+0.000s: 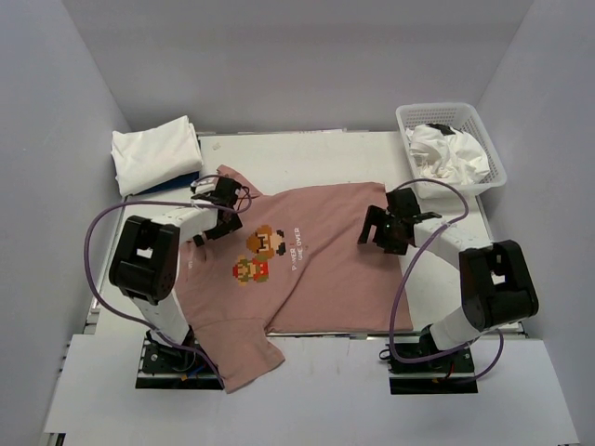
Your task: Fold and stack the t-shirts
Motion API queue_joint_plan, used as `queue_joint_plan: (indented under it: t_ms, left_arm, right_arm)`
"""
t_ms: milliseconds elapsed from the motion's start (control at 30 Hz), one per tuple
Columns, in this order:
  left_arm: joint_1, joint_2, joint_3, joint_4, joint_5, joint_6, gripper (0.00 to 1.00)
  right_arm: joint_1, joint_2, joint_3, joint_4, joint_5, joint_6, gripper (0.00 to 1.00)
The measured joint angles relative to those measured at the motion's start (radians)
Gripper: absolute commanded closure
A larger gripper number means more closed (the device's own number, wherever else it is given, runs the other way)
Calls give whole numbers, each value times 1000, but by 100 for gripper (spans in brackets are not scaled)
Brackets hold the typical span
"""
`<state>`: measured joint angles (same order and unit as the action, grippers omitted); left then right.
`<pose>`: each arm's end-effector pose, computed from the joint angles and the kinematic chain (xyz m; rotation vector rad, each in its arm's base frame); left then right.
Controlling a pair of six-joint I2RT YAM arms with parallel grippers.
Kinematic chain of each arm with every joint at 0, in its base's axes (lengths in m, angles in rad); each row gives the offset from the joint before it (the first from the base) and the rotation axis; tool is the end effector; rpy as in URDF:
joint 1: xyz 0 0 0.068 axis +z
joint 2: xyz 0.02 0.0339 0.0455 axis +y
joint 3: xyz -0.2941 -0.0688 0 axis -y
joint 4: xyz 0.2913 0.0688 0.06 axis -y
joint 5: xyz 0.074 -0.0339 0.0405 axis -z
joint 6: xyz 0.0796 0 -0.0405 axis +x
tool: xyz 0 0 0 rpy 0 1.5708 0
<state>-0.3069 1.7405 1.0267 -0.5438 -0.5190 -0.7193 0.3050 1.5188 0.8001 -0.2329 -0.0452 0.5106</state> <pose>0.3677 -0.0751 0.1219 -0.6370 2.5145 0.3986 0.3352 0.1093 0.1356 0.2447 2.5531 0.3786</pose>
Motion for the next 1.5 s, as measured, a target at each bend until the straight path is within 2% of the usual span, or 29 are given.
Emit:
queue_joint_plan:
  t_ms: [200, 400, 633, 867, 1000, 1167, 1300, 1367, 1500]
  left_arm:
    - [11, 50, 54, 4, -15, -32, 0]
    - [16, 53, 58, 18, -14, -25, 0]
    - [17, 106, 143, 35, 76, 78, 0]
    - [7, 73, 180, 8, 105, 108, 0]
    - [6, -95, 66, -25, 106, 62, 0]
    - [6, -370, -210, -36, 182, -25, 0]
    - [6, -391, -362, -27, 238, -77, 0]
    - [5, -387, -366, -30, 235, -93, 0]
    - [17, -371, -355, -34, 215, -121, 0]
  right_arm:
    - [-63, -10, 0, -93, 181, 48, 10]
    - [-133, -14, -3, -156, 291, 63, 10]
    - [-129, -56, -2, -149, 244, 16, 10]
    - [-5, -303, 2, -129, 167, -47, 10]
    - [138, -323, -18, -137, 128, -40, 10]
    - [296, -291, -96, -212, 148, -3, 10]
    - [331, -187, -105, -274, 254, 47, 10]
    - [332, -118, -97, -302, 296, 85, 10]
    - [330, -93, -77, -318, 328, 159, 10]
